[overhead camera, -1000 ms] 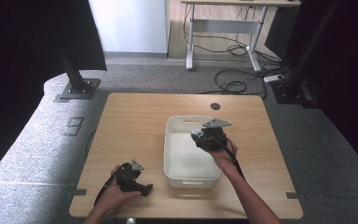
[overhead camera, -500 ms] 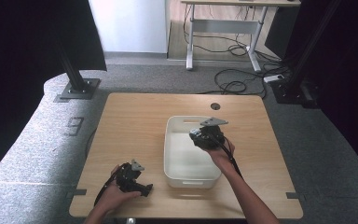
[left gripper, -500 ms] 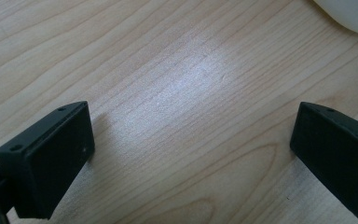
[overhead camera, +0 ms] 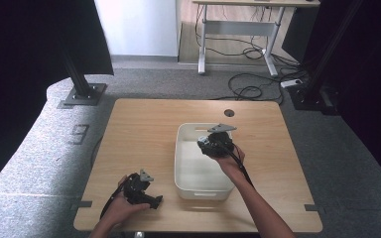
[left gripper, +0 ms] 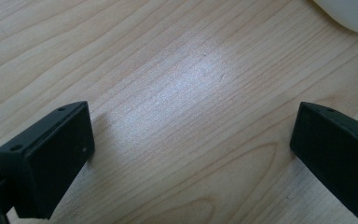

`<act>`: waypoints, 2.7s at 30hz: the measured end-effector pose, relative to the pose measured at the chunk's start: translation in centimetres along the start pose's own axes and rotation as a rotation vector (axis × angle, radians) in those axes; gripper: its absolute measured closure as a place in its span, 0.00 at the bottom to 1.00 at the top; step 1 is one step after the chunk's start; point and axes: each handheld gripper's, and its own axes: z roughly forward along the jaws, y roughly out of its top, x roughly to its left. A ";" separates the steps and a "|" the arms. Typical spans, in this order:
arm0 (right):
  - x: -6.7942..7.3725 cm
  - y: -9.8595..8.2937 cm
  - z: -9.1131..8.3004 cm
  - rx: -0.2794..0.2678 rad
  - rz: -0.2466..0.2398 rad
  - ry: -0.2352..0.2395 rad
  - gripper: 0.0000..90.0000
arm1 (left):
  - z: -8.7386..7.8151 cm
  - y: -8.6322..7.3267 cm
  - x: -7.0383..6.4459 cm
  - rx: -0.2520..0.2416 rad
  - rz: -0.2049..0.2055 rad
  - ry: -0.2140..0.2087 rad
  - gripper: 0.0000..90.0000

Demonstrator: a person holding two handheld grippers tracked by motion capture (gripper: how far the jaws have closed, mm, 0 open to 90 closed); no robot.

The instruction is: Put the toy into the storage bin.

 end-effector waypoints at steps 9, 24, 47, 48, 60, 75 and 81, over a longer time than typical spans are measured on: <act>0.3 0.0 1.5 0.029 0.008 0.004 0.57 | 0.0 0.0 0.0 0.000 0.002 -0.001 0.00; 1.0 0.1 3.3 0.069 0.005 0.005 0.57 | 0.0 0.0 0.0 -0.001 0.003 -0.001 0.00; 3.4 -0.8 7.3 0.209 -0.003 0.049 0.57 | 0.0 0.0 0.1 -0.002 0.007 -0.006 0.00; 3.5 -0.8 7.4 0.210 -0.003 0.046 0.57 | 0.0 0.0 0.1 -0.002 0.008 -0.006 0.00; 3.6 -1.3 8.5 0.298 -0.015 0.075 0.56 | 0.0 0.0 0.1 -0.002 0.009 -0.005 0.00; 3.3 -1.8 7.6 0.348 -0.020 0.083 0.45 | 0.0 0.0 0.1 -0.002 0.008 -0.006 0.00; 2.9 -2.6 7.4 0.384 0.001 0.127 0.47 | 0.0 0.0 0.1 -0.001 0.008 -0.006 0.00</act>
